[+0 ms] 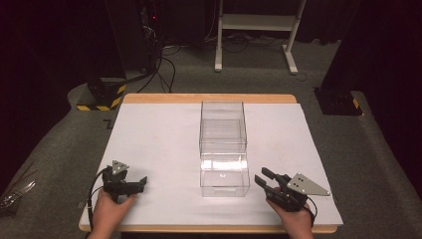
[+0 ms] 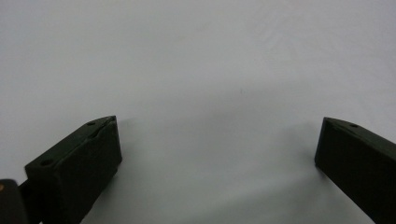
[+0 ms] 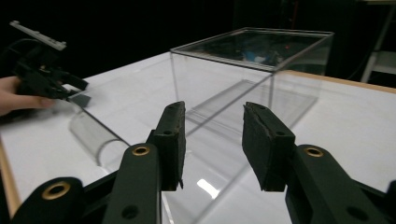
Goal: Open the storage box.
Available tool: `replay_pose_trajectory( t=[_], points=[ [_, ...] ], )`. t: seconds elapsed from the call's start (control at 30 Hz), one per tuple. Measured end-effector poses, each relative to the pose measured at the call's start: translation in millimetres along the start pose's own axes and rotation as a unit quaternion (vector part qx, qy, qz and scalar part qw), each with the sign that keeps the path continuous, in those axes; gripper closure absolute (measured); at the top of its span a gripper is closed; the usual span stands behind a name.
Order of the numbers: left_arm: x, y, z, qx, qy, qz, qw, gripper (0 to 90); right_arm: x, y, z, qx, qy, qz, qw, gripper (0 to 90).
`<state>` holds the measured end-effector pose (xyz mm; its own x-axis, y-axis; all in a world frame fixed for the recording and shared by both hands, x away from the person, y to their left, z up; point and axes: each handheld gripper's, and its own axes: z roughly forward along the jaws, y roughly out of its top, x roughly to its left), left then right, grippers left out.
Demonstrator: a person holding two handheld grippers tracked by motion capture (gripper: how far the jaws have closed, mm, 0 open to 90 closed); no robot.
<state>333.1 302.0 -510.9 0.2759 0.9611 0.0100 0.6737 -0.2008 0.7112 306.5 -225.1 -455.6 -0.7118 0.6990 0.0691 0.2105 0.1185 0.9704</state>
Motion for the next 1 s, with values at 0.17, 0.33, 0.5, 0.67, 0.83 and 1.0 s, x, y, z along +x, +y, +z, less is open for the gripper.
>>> replay_pose_trajectory(
  t=[0.17,0.33,0.5,0.67,0.83,1.0],
  points=[
    [0.1,0.0,-0.1,0.001,-0.001,0.0,1.0,0.5,-14.0,-5.4,-3.9,0.013,-0.039,0.002,0.9991,57.2],
    [0.1,0.0,-0.1,0.001,-0.001,0.0,1.0,0.5,-26.7,-10.4,-10.5,0.024,-0.086,0.006,0.996,55.6],
    [0.1,0.0,-0.1,0.001,-0.001,0.0,1.0,0.5,-36.3,-14.2,-15.0,0.031,-0.12,0.024,0.992,53.8],
    [0.1,0.0,-0.1,0.0,-0.001,-0.001,1.0,0.6,-46.7,-25.5,-13.4,0.084,-0.166,0.021,0.9824,45.3],
    [0.1,-0.1,-0.1,0.0,-0.002,-0.001,1.0,0.6,-51.6,-40.0,-3.2,0.148,-0.183,0.016,0.9717,39.8],
    [0.2,-0.1,-0.1,0.0,-0.001,-0.001,1.0,0.6,-52.2,-40.1,6.5,0.194,-0.181,0.014,0.964,35.7]
  ],
)
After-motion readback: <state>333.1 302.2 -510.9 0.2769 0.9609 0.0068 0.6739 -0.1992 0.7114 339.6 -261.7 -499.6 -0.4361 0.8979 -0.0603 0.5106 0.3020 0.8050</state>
